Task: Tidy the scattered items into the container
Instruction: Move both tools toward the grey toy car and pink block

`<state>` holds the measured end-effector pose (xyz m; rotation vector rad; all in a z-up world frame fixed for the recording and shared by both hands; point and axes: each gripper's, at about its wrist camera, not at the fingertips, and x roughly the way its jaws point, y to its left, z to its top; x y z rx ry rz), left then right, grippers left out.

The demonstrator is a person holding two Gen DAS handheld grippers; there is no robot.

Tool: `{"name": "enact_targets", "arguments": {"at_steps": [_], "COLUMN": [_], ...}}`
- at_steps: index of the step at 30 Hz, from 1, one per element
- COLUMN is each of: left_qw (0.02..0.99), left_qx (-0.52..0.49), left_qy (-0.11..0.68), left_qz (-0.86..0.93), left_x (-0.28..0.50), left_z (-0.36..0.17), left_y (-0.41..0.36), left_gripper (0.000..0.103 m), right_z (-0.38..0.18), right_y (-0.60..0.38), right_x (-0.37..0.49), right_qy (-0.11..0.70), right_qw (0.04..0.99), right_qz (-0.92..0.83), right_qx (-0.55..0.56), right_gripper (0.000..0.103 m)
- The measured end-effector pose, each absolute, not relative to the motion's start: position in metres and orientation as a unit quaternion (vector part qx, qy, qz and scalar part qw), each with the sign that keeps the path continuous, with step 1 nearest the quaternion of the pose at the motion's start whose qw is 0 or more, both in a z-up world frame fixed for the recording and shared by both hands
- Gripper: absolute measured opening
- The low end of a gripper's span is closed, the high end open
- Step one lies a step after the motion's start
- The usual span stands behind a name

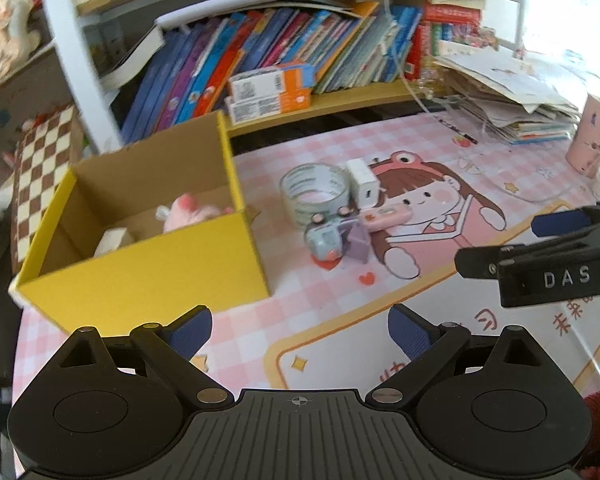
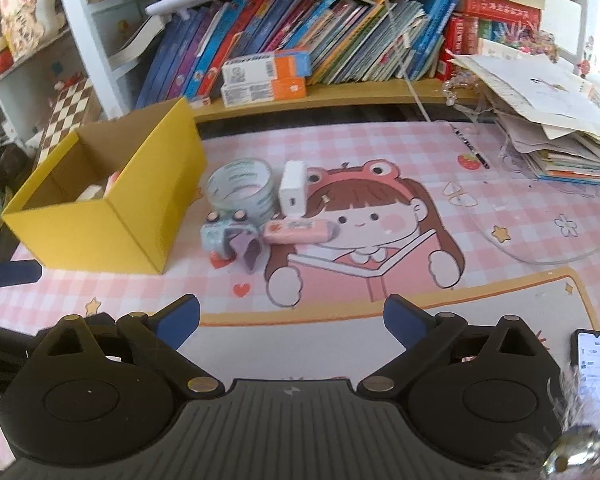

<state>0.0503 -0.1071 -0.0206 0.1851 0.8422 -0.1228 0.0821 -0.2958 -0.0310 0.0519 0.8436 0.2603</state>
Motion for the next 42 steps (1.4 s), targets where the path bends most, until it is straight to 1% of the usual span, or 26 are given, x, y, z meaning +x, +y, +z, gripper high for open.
{"name": "enact_targets", "arguments": {"at_steps": [10, 24, 28, 30, 33, 36, 42], "left_qw": [0.902, 0.900, 0.899, 0.898, 0.897, 0.893, 0.887], "left_qx": [0.139, 0.129, 0.129, 0.129, 0.127, 0.128, 0.122], "left_qy": [0.396, 0.399, 0.401, 0.403, 0.407, 0.416, 0.433], "left_qz": [-0.097, -0.116, -0.120, -0.120, -0.119, -0.115, -0.103], "left_x": [0.068, 0.101, 0.112, 0.118, 0.127, 0.134, 0.145], "left_z": [-0.024, -0.034, -0.042, -0.045, -0.052, -0.060, -0.074], "left_y": [-0.134, -0.146, -0.150, -0.151, -0.153, -0.154, -0.151], "left_gripper": [0.097, 0.097, 0.097, 0.096, 0.096, 0.096, 0.096], "right_z": [-0.033, -0.047, -0.049, -0.050, -0.056, -0.065, -0.078], "right_y": [-0.311, -0.313, -0.316, -0.317, -0.318, -0.318, -0.312], "right_x": [0.099, 0.133, 0.143, 0.149, 0.159, 0.169, 0.189], "right_qy": [0.405, 0.416, 0.405, 0.401, 0.407, 0.420, 0.437], "right_qw": [0.906, 0.900, 0.904, 0.905, 0.902, 0.895, 0.884], "right_qz": [0.114, 0.124, 0.132, 0.136, 0.140, 0.146, 0.166], "right_qx": [0.052, 0.049, 0.041, 0.036, 0.032, 0.029, 0.015], "right_gripper": [0.099, 0.099, 0.096, 0.089, 0.083, 0.081, 0.081]}}
